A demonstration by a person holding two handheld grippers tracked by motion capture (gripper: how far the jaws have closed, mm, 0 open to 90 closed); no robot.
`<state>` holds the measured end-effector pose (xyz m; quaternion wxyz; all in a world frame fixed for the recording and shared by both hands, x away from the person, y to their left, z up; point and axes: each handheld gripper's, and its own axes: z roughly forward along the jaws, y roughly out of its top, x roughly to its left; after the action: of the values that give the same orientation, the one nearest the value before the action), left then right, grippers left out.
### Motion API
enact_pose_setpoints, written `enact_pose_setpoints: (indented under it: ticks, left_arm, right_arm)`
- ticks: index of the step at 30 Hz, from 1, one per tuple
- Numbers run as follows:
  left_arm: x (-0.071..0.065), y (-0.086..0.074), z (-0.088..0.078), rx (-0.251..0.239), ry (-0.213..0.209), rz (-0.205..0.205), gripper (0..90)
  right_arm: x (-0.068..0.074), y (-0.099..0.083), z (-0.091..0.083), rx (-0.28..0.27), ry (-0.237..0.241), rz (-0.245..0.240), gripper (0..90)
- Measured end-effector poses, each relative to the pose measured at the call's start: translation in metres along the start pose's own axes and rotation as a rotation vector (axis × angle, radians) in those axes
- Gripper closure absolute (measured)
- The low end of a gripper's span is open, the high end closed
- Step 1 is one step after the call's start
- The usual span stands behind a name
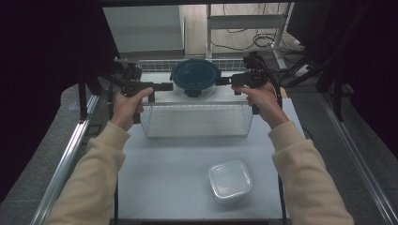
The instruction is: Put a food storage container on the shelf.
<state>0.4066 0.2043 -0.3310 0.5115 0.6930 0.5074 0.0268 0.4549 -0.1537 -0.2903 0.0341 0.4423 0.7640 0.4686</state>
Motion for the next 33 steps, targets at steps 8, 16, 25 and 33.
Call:
enact_pose_setpoints:
  ticks: [8, 16, 25, 33]
  left_arm:
    - [-0.003, -0.06, -0.026, 0.003, 0.027, 0.081, 22.4]
    - [0.011, -0.129, -0.039, 0.042, 0.062, 0.066, 22.9]
    - [0.022, -0.168, -0.04, 0.069, 0.063, 0.029, 23.5]
    - [0.016, -0.183, -0.032, 0.11, 0.115, 0.082, 24.3]
  right_arm:
    - [-0.002, -0.053, -0.03, -0.019, 0.003, -0.063, 15.5]
    - [0.0, -0.114, -0.051, -0.016, -0.024, -0.107, 19.8]
    - [0.001, -0.172, -0.055, 0.026, -0.062, -0.156, 21.4]
    - [-0.008, -0.207, -0.048, 0.079, -0.098, -0.141, 22.3]
